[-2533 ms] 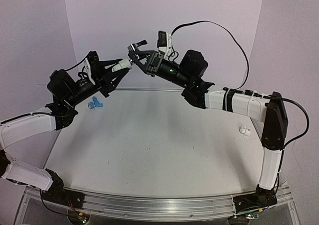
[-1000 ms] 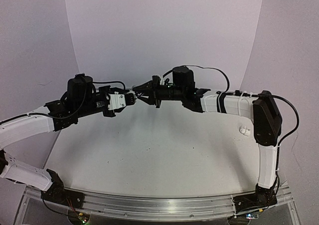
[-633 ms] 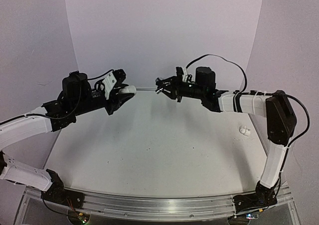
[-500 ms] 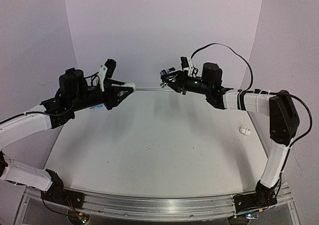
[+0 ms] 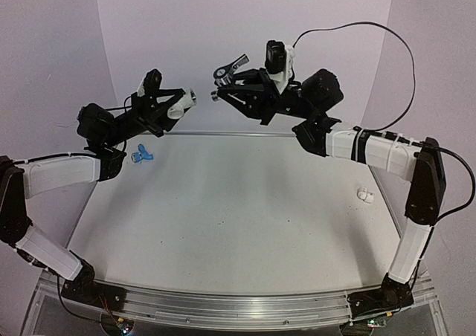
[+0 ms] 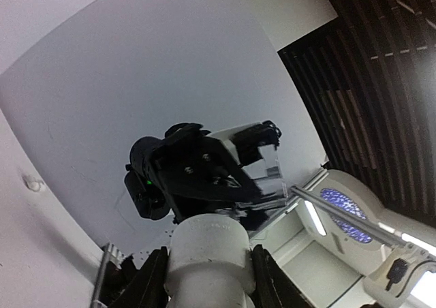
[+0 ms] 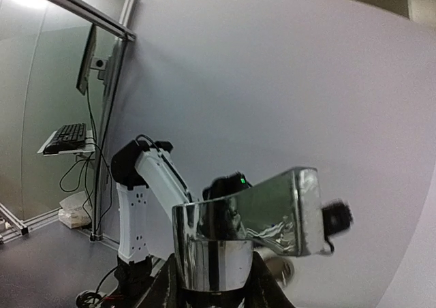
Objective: Install the water faucets
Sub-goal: Install the adaptor onto the water faucet.
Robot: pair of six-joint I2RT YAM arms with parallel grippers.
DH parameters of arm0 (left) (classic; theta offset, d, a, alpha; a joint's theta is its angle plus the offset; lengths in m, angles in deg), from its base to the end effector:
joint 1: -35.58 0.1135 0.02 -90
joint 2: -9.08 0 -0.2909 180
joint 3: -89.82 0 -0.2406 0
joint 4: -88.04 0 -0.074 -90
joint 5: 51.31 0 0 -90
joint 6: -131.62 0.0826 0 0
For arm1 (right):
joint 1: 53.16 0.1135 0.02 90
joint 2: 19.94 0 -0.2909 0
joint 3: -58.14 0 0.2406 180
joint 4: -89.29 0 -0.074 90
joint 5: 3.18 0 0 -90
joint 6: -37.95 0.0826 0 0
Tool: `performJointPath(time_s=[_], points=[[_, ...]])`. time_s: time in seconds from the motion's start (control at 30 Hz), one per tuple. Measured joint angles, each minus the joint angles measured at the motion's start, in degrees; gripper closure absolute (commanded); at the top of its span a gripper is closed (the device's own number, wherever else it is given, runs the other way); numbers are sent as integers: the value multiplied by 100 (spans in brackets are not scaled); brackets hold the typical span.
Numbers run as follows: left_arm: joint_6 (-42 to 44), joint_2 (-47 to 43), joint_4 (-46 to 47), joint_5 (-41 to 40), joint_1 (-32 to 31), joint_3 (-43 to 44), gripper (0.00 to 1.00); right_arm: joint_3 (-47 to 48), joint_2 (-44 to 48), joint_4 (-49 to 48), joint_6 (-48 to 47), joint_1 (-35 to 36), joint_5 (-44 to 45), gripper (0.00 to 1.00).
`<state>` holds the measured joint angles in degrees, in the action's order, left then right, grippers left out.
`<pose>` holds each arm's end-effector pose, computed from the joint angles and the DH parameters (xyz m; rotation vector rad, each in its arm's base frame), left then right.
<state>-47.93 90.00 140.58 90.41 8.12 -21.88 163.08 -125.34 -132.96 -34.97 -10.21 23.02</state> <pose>0.2406 -0.1981 0.4285 0.3834 1.4297 -2.1350 0.2571 0.3406 0.4656 -1.2894 0.5413 1.3525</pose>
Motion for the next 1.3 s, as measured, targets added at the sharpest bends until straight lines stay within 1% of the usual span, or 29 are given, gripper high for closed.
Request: performJointPath(time_s=[0.13, 0.33, 0.53, 0.9, 1.17, 1.3], points=[[-761, 27, 373, 36, -49, -86, 100, 467, -259, -528, -163, 234, -31, 100], [-1111, 27, 579, 35, -148, -170, 100, 823, -678, -712, -223, 287, -58, 100], [-1156, 27, 662, 68, -314, -178, 100, 1070, -989, -656, -250, 355, -56, 100], [-1123, 9, 717, 57, -315, -178, 100, 1174, -1076, -654, -255, 458, 69, 100], [-816, -28, 719, 9, -314, -178, 100, 1075, -1091, -1010, 3, 564, 389, 100], [-681, -28, 703, -49, -311, -177, 100, 833, -1091, -1344, 149, 574, 566, 100]])
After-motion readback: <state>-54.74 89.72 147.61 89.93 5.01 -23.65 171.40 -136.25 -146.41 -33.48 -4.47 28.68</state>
